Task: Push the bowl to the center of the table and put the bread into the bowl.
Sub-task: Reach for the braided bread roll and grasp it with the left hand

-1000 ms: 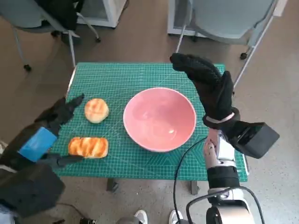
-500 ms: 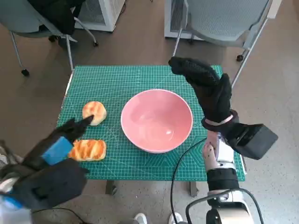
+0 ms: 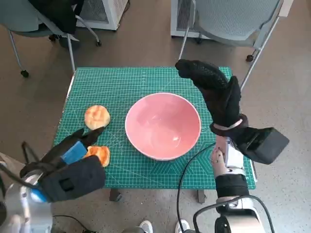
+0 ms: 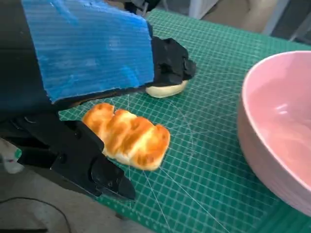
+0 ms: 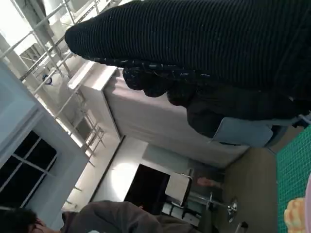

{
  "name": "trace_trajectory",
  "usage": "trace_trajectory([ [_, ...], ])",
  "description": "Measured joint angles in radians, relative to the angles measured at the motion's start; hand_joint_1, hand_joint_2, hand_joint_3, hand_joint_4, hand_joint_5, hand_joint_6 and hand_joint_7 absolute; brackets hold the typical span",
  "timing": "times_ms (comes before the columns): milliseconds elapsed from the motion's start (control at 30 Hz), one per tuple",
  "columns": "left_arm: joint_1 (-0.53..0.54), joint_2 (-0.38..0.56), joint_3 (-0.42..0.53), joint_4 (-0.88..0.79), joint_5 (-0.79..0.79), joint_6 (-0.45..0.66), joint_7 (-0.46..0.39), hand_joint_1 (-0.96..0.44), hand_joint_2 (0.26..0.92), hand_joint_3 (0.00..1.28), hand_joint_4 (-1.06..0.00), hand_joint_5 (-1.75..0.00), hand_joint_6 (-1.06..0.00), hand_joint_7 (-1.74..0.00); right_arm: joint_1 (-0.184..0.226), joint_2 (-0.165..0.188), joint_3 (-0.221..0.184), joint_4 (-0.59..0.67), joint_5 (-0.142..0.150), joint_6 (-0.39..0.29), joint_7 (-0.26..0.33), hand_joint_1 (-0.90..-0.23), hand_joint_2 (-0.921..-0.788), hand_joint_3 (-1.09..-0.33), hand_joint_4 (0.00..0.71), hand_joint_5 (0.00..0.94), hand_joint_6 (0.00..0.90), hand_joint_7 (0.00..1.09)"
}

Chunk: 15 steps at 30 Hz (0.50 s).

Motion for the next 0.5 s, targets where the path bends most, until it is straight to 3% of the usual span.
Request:
trace_trajectory([
  [500,-0.071,-0.029,-0.082,0.205,0.047,-0.03,0.016,-0.05,0.689,0.02,-0.09,0.0,-0.28,-0.01,0.009,-0.003,0.0,-0.04,0.001,0.03,0.0,-0.655,-0.921,-0.901,0.076,0.0,0.061,0.19],
])
